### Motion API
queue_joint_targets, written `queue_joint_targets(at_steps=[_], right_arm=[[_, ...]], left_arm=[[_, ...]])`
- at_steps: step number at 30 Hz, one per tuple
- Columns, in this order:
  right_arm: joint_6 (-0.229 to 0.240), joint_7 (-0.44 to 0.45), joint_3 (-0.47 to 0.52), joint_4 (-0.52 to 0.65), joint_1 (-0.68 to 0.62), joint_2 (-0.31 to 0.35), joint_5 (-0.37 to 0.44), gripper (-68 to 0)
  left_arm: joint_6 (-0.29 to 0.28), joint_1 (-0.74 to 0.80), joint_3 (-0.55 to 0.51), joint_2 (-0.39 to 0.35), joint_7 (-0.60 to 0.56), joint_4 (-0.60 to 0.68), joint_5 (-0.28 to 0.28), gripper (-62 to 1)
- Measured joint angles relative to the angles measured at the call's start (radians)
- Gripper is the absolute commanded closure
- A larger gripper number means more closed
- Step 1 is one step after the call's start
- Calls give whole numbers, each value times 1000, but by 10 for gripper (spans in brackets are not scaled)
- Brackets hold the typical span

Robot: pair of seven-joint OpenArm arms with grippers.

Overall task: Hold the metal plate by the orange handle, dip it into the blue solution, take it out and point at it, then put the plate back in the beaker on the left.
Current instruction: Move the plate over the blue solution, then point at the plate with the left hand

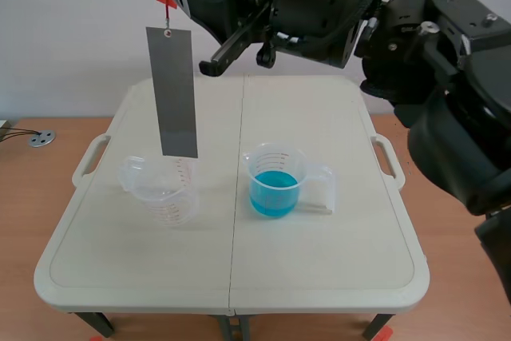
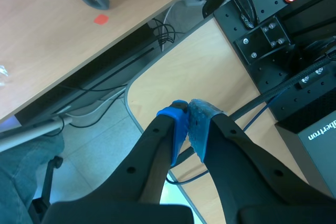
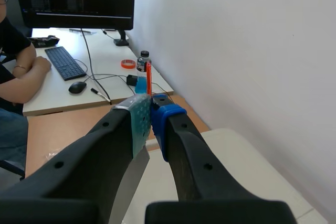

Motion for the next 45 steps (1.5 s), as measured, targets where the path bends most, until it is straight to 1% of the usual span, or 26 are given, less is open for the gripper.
queue_joint_targets(at_steps=[8, 10, 11, 13, 14, 17, 22, 25, 28, 31, 33, 35, 36, 39, 41, 43, 45], right_arm=[[0, -147, 108, 125, -53, 41, 101, -13], [0, -169, 137, 150, -69, 48, 127, -13], [0, -190, 154, 163, -76, 50, 132, -13], [0, -212, 186, 185, -89, 56, 155, -13], [1, -228, 202, 195, -97, 60, 167, -13], [3, -267, 253, 215, -109, 61, 169, -13], [4, -315, 315, 218, -123, 60, 175, -13], [3, -318, 349, 218, -130, 60, 176, -13], [3, -323, 373, 218, -137, 61, 175, -13], [3, -327, 378, 218, -136, 60, 176, -13], [3, -331, 378, 218, -136, 60, 175, -13], [3, -331, 378, 218, -136, 60, 176, -13], [3, -333, 378, 218, -136, 60, 176, -13], [3, -338, 378, 218, -136, 60, 176, -13], [3, -341, 378, 218, -136, 60, 175, -13], [3, -342, 378, 218, -136, 60, 176, -13], [3, -341, 378, 218, -136, 60, 176, -13]], left_arm=[[0, 0, 0, 0, -6, 0, 8, -12], [0, -2, 0, 0, -6, 0, 8, -12], [1, -6, 0, 0, -6, 0, 11, -12], [1, -21, 0, 0, -4, 0, 35, -12], [1, -31, 0, 0, -3, 0, 35, -12], [-1, -61, 0, -9, -4, 0, 35, -12], [0, -137, 0, -66, -3, 0, 34, -12], [1, -196, 0, -119, -4, 0, 33, -12], [0, -243, 0, -167, -3, 0, 13, -12], [-1, -309, 0, -206, 0, 0, -18, -12], [-20, -369, 0, -234, 0, 0, -31, -12], [-67, -431, 0, -262, -1, 0, -47, -12], [-80, -463, 5, -275, -1, 0, -54, -12], [-120, -570, 33, -306, 0, 0, -55, -12], [-137, -642, 64, -307, 0, 0, -56, -12], [-142, -707, 99, -307, 0, 0, -55, -12], [-168, -773, 141, -307, 0, 0, -55, -12]])
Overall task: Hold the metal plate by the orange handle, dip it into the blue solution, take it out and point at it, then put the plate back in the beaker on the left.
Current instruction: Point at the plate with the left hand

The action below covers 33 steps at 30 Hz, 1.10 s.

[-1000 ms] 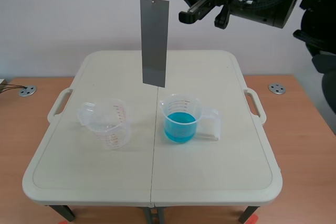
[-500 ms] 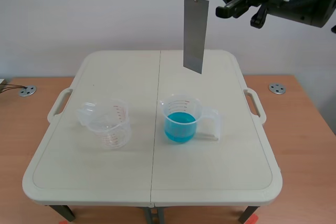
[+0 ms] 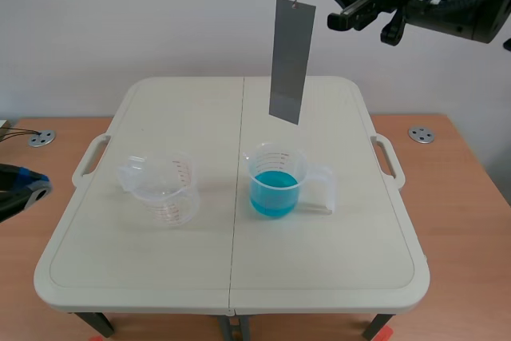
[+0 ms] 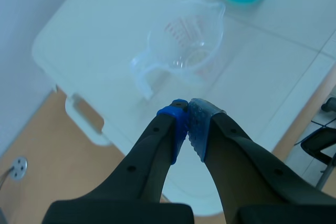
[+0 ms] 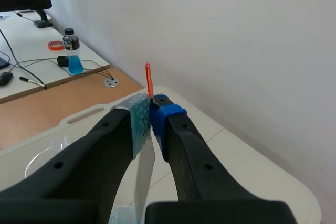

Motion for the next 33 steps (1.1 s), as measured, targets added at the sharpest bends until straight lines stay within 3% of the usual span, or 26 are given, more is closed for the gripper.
queue_joint_targets(at_steps=[10, 17, 33], right_arm=[[0, 0, 0, 0, 0, 0, 0, -13], [0, -3, -2, 0, 0, 0, 0, -13], [0, -18, -15, 0, 0, -2, 5, -13]], left_arm=[[-23, -333, 333, 15, 66, -3, 2, -12], [-20, -581, 523, 138, 145, -123, 16, -12], [-12, -804, 648, 428, 144, -389, 201, -12]])
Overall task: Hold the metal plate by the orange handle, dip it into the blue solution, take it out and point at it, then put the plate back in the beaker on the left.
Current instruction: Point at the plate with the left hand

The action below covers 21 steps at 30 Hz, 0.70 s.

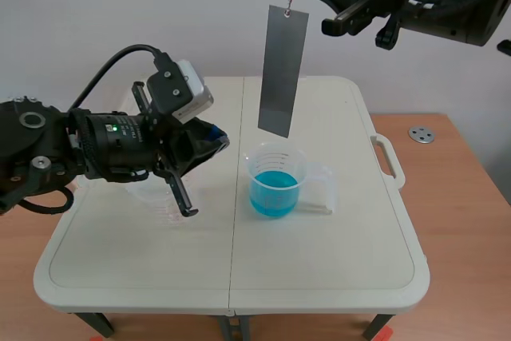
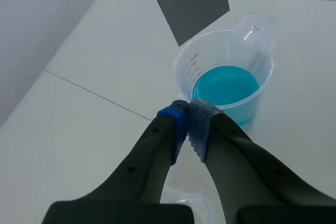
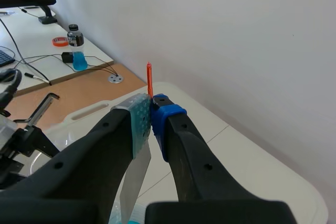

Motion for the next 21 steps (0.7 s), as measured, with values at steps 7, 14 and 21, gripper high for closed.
queue_joint_targets(at_steps=[7, 14, 21], right_arm=[[0, -5, 0, 0, 0, 0, 9, -13], [0, -11, 0, 0, 0, 0, 10, -13], [0, -14, 0, 0, 0, 0, 10, -13]], left_arm=[[0, -52, 9, 88, 9, -55, 36, -12], [6, -69, 9, 120, 7, -68, 50, -12], [79, -68, 9, 121, -15, -68, 53, -12]])
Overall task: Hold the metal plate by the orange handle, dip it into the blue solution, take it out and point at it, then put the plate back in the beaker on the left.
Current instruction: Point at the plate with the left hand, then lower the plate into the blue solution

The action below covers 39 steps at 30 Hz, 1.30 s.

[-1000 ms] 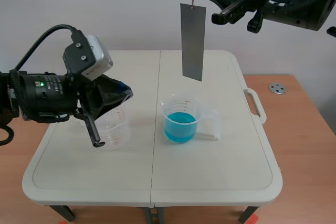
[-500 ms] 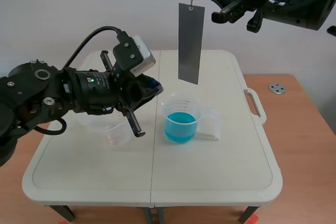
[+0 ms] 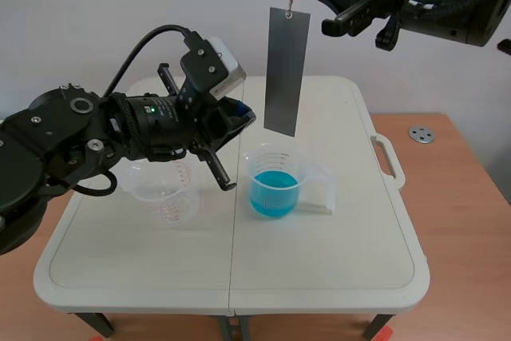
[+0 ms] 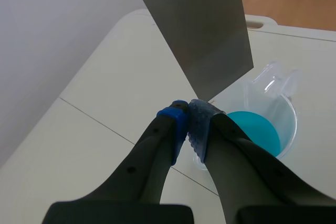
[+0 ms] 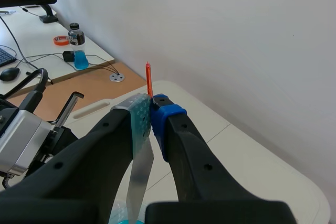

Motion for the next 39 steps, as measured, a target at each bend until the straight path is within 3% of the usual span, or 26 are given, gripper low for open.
queue_joint_targets(at_steps=[26, 29, 35, 39], right_arm=[[0, -3, 0, 0, 0, 0, 8, -13], [0, -4, 0, 0, 0, 0, 26, -13], [0, -11, 0, 0, -12, 0, 40, -13], [0, -12, 0, 0, -34, 0, 46, -13]], left_arm=[[14, 0, 0, -6, -1, 0, 18, -12], [89, 33, -17, -40, -38, 32, 13, -12], [109, 254, -169, -183, -38, 247, 10, -12], [108, 450, -301, -237, -39, 354, -17, -12]])
